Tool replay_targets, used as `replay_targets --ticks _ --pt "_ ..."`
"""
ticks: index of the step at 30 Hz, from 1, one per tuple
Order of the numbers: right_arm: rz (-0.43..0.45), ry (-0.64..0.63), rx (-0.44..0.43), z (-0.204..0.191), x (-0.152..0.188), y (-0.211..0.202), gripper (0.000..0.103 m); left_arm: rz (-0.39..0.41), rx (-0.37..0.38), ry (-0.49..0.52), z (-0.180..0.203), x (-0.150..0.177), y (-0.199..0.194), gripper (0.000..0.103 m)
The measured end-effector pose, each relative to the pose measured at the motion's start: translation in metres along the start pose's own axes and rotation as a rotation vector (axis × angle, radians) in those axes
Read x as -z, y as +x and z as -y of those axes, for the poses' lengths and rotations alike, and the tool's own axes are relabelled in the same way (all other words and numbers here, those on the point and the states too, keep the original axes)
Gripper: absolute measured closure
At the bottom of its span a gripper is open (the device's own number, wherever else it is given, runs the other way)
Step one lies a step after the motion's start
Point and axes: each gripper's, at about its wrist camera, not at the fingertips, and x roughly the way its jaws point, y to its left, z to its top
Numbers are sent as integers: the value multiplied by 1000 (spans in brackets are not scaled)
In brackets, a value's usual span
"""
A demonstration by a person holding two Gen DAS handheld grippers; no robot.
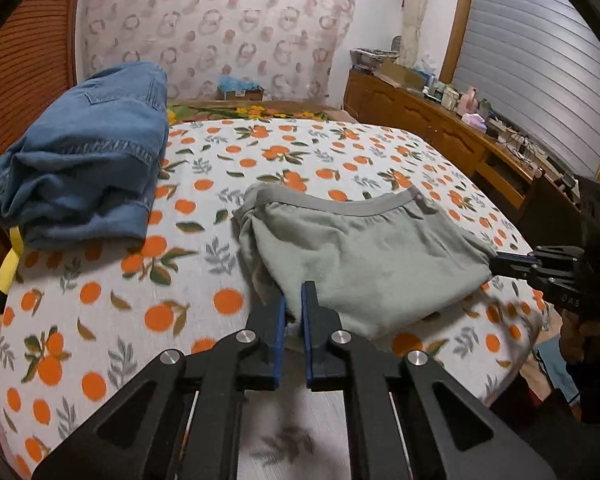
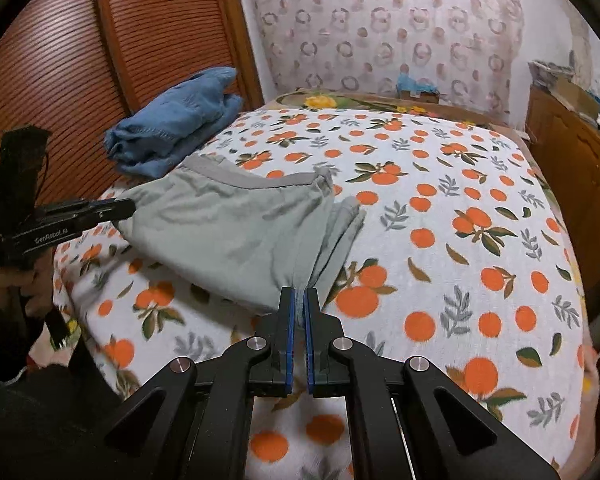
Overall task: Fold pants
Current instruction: 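Move both grippers to the folded edge of the pants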
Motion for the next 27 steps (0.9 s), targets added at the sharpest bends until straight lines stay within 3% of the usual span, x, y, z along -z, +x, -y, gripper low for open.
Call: replay_targets --ticks 8,12,17,19,22,24,27 --pt "11 29 -18 6 10 -25 99 -16 30 31 17 18 -21 95" --pt "1 -2 21 -1 14 -30 99 -29 24 53 24 17 -19 91" --pt "15 -14 52 -5 9 -37 95 -18 13 58 25 13 -18 62" --pt "14 -20 57 -7 7 -35 93 -13 13 55 23 11 -16 57" --pt "10 -22 62 -9 2 -27 81 -21 -1 50 20 6 -9 56" --pt "5 -24 57 -9 -1 -19 67 -28 -7 48 18 4 -3 53" --pt "-6 -29 61 -9 -9 -3 61 -40 -7 38 14 0 8 36"
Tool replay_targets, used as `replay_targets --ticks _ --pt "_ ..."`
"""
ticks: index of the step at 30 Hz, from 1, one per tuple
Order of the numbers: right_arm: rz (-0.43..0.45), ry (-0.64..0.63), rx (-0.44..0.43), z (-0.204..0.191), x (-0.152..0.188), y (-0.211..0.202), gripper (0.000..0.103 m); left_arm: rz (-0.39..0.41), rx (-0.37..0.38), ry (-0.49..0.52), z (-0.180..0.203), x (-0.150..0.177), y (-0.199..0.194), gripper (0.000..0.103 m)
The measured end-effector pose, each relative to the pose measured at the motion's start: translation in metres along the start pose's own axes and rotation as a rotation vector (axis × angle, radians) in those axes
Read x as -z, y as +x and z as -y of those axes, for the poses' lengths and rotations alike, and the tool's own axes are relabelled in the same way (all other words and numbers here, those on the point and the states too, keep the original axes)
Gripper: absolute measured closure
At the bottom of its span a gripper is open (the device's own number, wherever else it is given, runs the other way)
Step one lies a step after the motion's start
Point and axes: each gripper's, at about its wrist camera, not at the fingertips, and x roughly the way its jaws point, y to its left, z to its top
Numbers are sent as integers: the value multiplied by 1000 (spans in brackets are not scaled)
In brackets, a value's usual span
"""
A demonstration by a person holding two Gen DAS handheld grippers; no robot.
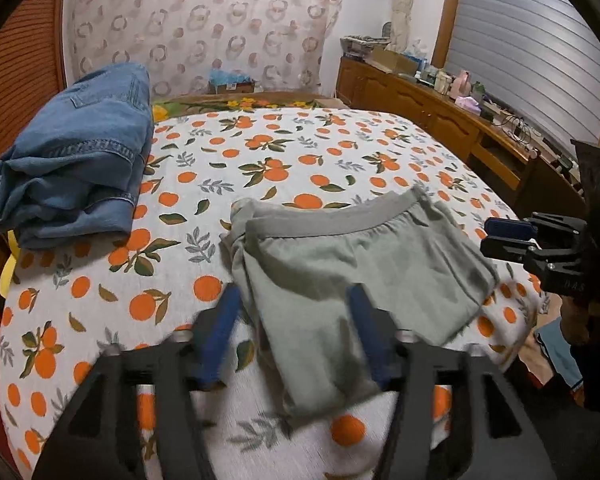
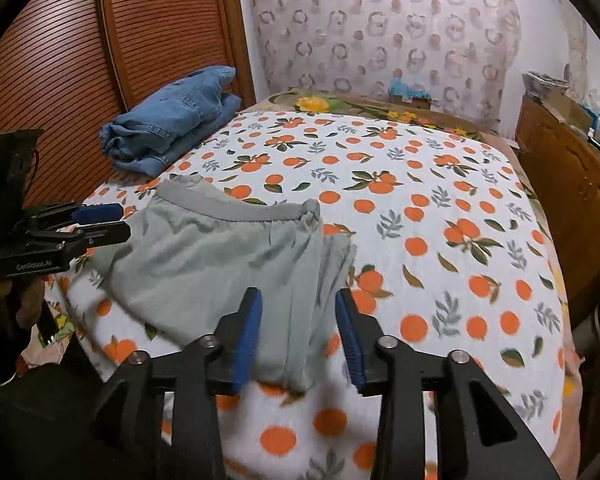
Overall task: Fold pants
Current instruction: 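Move both grippers to the folded edge of the pants, then grasp the folded pants edge with the left gripper while the right gripper grasps beside it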
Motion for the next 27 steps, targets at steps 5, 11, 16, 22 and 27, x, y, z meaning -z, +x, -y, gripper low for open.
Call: replay_targets --ticks 5,11,16,22,27 --pt "-21 14 -2 1 -12 26 53 -16 -21 -5 -4 -5 15 32" --pt "-67 22 57 0 -21 53 50 -56 -54 -22 -9 -8 31 32" --pt "-76 37 77 0 -23 61 45 -75 -54 -40 -13 -7 38 32" --pt "-62 28 94 -1 -18 62 38 -67 -60 -36 -13 -5 40 28" --pt "-60 36 119 0 -16 61 30 -67 -66 -31 -13 -5 42 27"
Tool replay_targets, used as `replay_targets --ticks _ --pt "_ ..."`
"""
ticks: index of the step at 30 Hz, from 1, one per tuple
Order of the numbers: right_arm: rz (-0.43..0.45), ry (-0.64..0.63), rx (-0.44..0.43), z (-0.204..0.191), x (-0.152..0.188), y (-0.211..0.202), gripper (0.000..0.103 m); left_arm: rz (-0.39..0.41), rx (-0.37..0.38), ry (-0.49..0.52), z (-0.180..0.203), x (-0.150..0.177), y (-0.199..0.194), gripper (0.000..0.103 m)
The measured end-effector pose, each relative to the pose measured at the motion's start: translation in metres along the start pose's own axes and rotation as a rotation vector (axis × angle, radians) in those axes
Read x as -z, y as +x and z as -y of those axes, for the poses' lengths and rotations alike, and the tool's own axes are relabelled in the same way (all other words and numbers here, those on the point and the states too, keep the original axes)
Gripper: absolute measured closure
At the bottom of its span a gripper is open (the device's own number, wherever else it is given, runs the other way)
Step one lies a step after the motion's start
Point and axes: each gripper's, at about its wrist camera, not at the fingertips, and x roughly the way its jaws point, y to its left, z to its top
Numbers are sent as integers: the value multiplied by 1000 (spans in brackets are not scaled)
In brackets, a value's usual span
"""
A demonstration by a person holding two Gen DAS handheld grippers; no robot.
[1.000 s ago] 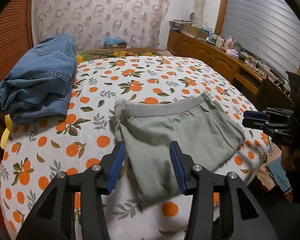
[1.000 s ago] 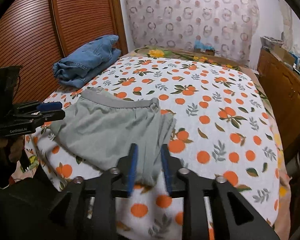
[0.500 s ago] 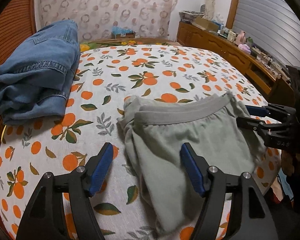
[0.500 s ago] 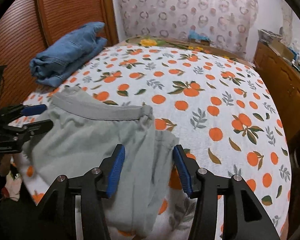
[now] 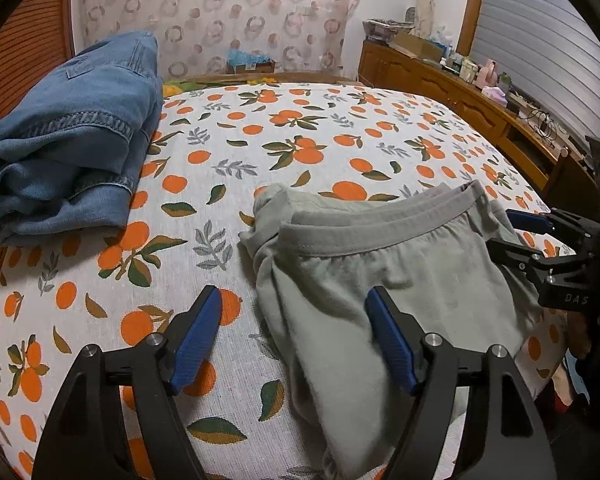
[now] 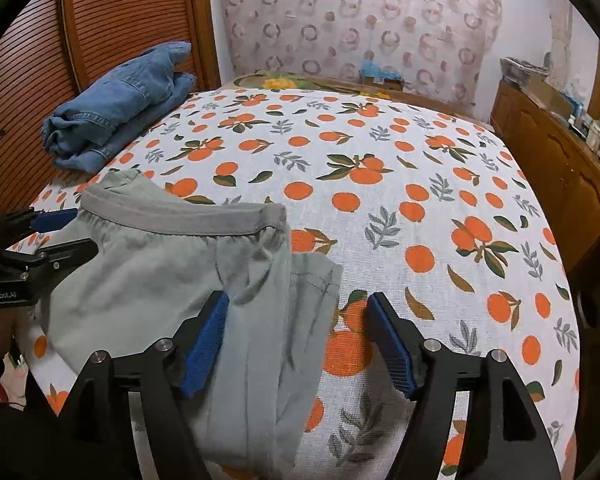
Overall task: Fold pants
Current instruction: 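Grasp the folded pants edge with the left gripper while the right gripper grasps beside it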
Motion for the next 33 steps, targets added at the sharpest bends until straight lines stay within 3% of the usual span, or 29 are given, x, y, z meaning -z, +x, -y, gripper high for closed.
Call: replay_targets --ticks 9,14,24,26,33 --pt "10 7 0 1 2 0 29 8 23 -24 -12 -20 4 28" --pt "10 6 0 2 2 0 28 0 34 -17 -13 -30 12 33" --pt "11 7 1 2 1 0 28 0 57 -29 -15 -33 19 36" --pt "10 7 2 2 1 0 28 1 73 -29 -15 -32 20 43" --pt "10 7 1 1 1 0 28 6 109 -29 -12 -33 19 56"
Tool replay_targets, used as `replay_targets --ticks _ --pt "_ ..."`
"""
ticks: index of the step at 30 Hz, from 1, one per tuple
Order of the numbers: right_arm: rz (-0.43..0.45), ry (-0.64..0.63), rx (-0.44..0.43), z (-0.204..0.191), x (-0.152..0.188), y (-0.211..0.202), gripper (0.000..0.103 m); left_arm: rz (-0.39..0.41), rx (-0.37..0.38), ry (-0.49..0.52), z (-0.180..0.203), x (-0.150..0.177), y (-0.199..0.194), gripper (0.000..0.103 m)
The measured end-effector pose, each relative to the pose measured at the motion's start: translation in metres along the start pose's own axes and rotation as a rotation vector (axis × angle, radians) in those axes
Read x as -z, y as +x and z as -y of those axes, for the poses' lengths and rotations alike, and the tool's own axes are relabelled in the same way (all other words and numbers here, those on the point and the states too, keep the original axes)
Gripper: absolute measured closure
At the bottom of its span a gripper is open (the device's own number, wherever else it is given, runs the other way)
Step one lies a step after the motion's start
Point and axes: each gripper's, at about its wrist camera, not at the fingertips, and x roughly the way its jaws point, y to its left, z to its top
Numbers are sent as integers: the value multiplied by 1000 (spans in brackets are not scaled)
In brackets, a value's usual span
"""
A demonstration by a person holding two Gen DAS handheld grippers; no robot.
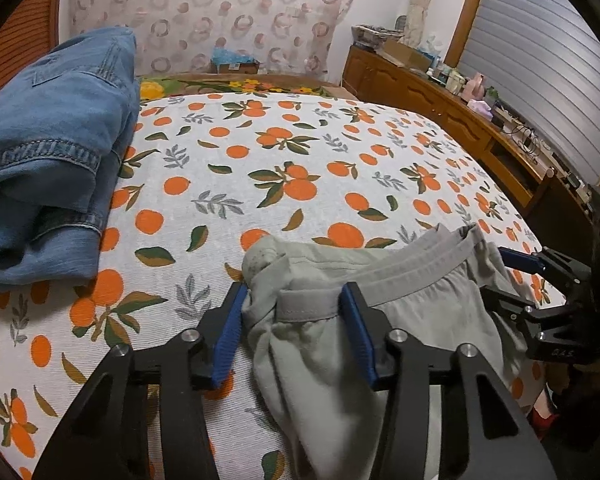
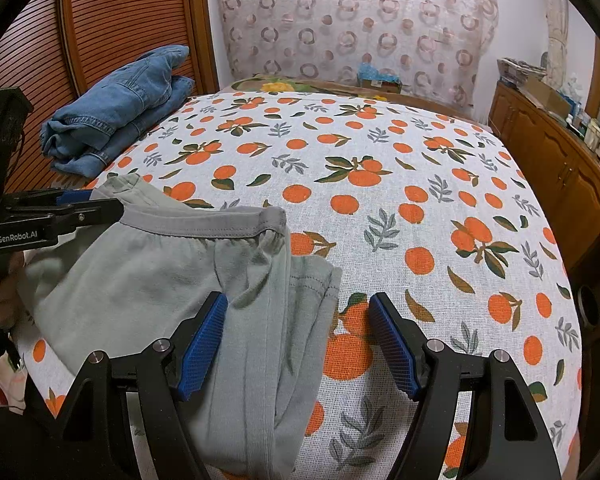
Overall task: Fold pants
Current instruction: 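Grasp the folded pants edge with the left gripper while the right gripper grasps beside it, then lift the folded pants off the sheet with both grippers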
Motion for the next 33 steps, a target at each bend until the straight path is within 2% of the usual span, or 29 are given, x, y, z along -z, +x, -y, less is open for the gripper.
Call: replay_targets --ticks 6,8,14,19,23,30,33 --pt "0 0 0 0 0 0 28 6 28 -3 3 0 -2 71" --pt "0 0 -1 0 0 0 28 12 30 -1 4 0 -3 79" --pt "4 15 -19 3 -1 0 29 55 8 19 15 -1 -17 81" --pt "15 53 -39 11 -1 -2 35 97 13 35 24 -1 -33 81" --pt "14 54 -42 12 -1 -2 47 119 18 47 30 -1 -42 81" --pt "12 17 -60 4 -2 -2 79 129 16 52 33 0 -46 81" --pt "15 17 -78 4 -2 -3 87 136 17 50 35 2 -48 82"
